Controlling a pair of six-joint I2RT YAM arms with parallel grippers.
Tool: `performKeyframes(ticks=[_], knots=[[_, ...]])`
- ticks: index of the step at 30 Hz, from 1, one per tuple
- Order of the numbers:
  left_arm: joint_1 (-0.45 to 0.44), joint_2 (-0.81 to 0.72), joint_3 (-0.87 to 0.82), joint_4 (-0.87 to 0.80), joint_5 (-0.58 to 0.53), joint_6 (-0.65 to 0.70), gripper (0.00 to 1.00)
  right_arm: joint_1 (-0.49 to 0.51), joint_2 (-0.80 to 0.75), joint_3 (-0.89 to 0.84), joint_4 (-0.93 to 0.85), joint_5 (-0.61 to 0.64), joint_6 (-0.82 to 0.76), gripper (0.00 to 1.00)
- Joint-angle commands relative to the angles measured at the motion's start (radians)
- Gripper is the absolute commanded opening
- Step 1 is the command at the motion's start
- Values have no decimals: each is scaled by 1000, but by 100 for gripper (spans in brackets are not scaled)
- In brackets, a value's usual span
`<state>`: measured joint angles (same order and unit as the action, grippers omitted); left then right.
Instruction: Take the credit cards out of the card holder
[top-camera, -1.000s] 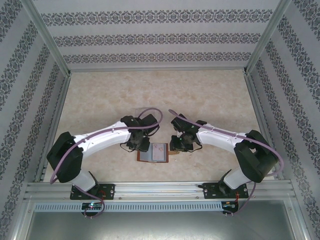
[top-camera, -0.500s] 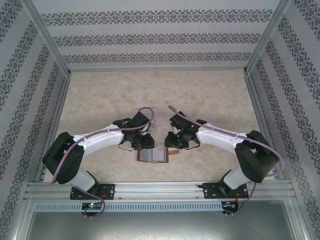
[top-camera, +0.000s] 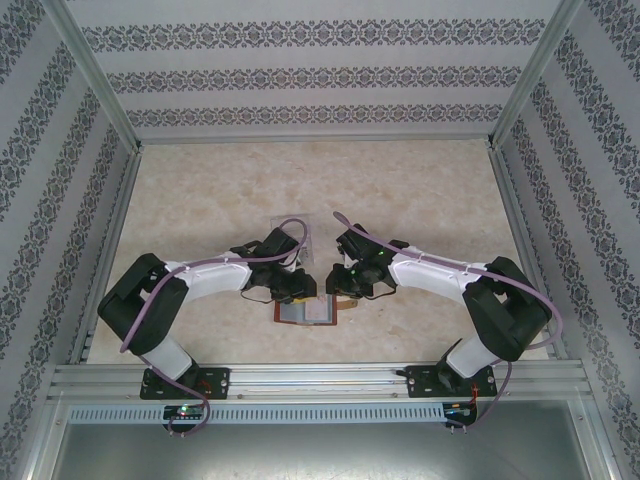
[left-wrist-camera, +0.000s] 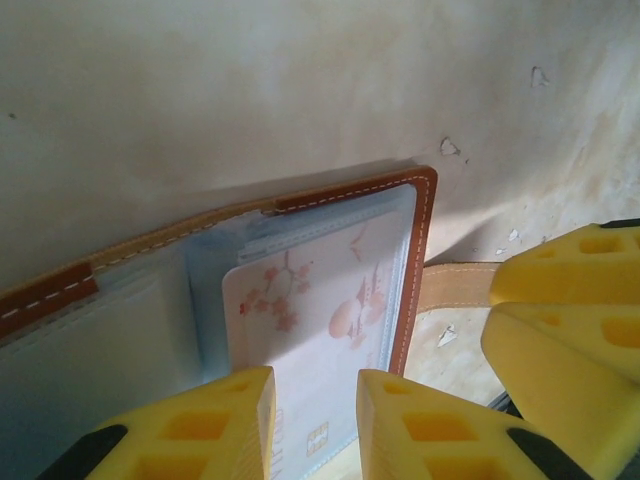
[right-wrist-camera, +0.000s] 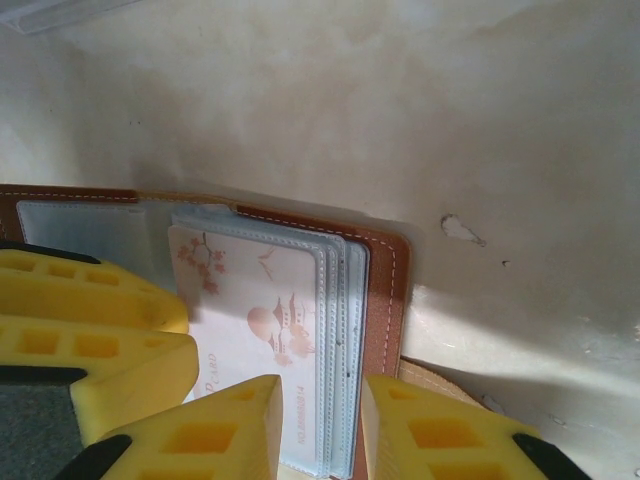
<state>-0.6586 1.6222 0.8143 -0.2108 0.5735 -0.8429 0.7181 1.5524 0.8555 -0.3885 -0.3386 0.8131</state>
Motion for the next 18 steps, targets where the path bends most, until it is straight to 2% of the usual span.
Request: performKeyframes(ticks=[1,18], knots=[[11,7,-1,18,7,2,29,11,3,-3,-5,-6,8,29],[11,-5,9,-32,-13,21,29,37,33,4,63,-47,41,29]])
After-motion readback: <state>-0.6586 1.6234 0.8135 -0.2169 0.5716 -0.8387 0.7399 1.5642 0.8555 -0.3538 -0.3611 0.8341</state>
